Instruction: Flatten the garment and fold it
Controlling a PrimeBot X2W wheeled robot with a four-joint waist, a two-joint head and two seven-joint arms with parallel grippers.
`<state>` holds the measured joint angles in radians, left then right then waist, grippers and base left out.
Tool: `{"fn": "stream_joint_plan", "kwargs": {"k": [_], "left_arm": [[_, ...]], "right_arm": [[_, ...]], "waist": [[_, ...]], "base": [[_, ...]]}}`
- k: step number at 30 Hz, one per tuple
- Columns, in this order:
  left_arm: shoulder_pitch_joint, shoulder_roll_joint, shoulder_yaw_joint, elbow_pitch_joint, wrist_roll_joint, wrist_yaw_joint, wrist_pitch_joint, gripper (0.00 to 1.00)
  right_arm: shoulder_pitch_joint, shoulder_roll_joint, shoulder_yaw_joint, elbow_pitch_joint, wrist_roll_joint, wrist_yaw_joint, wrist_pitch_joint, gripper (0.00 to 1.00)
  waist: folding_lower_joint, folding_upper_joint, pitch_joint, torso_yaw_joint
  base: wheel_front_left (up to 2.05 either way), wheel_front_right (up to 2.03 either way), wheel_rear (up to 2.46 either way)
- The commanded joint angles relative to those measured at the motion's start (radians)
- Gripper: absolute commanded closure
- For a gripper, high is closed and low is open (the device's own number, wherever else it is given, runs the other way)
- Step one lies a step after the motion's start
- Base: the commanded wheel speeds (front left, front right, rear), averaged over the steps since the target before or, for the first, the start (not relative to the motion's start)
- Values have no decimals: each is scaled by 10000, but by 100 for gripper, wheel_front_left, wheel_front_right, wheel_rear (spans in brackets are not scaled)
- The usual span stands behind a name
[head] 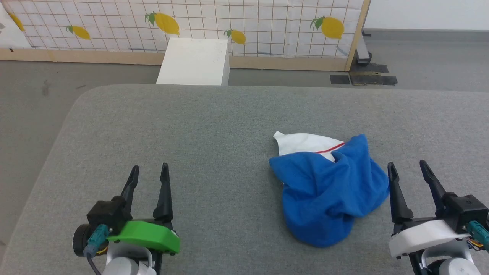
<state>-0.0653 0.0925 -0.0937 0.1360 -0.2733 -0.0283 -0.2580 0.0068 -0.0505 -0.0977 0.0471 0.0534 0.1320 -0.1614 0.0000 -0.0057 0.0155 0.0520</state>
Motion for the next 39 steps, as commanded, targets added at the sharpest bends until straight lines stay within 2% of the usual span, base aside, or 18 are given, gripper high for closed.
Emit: {"fn": "stream_joint_plan", "kwargs": {"k": [1, 17, 31, 33, 39], "left_arm": [[176, -83, 104, -26, 138, -121, -37, 0], [364, -383, 550, 197, 535, -524, -37, 0], [359, -418, 689, 311, 583, -598, -37, 0], [315, -420, 676, 293, 340, -555, -37, 0], [-792, -421, -129, 367, -270, -453, -38, 0]], "right_arm": [[111, 3, 21, 12, -1, -13, 22, 0], [159, 3, 55, 149, 115, -13, -31, 0], [148, 3, 27, 278, 154, -13, -111, 0], [147, 3, 35, 264, 162, -13, -108, 0], [64, 3, -2, 144, 162, -13, -83, 0]], "waist": [[0, 57, -5, -17], [0, 57, -111, -128], [0, 57, -142, -202], [0, 57, -131, -217], [0, 57, 140, -242]], "base": [[0, 0, 0], [0, 0, 0], [0, 0, 0], [0, 0, 0], [0, 0, 0]]}}
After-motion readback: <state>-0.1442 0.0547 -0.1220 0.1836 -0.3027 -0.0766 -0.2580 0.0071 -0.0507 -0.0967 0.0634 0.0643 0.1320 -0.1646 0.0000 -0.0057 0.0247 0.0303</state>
